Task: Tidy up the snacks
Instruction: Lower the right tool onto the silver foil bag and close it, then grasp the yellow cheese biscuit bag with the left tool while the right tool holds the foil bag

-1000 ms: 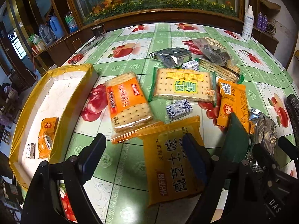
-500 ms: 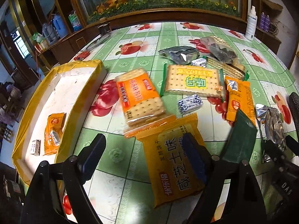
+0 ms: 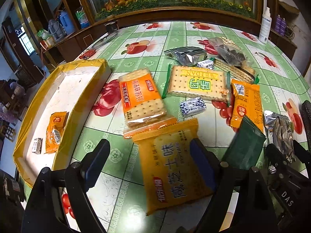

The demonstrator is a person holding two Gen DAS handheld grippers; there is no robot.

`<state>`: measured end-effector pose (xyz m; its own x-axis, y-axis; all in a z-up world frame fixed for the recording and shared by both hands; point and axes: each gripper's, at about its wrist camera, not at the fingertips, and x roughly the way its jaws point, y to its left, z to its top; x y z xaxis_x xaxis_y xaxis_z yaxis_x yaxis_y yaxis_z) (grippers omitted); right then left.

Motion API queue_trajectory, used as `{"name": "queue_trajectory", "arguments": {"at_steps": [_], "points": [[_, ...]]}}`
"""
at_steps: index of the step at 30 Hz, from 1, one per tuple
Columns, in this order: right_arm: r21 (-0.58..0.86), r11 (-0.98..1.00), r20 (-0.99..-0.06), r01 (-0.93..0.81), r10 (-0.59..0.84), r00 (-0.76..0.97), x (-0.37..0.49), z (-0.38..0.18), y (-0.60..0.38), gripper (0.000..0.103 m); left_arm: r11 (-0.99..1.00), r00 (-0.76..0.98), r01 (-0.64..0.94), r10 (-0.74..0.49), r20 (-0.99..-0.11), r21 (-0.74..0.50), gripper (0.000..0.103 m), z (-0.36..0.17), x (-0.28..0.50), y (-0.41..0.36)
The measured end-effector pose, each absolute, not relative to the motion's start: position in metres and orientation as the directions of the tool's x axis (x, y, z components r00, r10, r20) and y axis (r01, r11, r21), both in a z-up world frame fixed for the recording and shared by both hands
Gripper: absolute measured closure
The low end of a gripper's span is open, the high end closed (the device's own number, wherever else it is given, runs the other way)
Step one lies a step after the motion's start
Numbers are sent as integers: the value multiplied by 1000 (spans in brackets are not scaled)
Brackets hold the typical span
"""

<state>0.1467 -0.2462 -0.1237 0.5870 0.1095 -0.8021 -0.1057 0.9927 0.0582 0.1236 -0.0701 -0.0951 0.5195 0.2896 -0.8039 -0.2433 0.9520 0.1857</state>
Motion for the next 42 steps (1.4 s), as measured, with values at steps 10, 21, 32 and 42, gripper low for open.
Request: {"name": "queue_trajectory", "arguments": {"at_steps": [10, 21, 32, 42], "points": [[63, 992, -793, -109, 116, 597, 144, -120, -248, 43, 965, 591, -172, 261, -763, 197, 51, -96, 117, -83], [92, 991, -786, -96, 131, 605, 134, -113, -252, 44, 991, 585, -111, 122, -802, 70, 90, -95, 106, -57], [168, 978, -757, -122, 207, 620, 124, -108, -253, 44, 988, 571, -148, 113, -813, 32, 20, -102, 104, -50], [219, 963, -736, -158, 270, 621, 123, -107, -254, 44, 981, 568, -195, 110, -815, -4, 15, -104, 109, -45]]}}
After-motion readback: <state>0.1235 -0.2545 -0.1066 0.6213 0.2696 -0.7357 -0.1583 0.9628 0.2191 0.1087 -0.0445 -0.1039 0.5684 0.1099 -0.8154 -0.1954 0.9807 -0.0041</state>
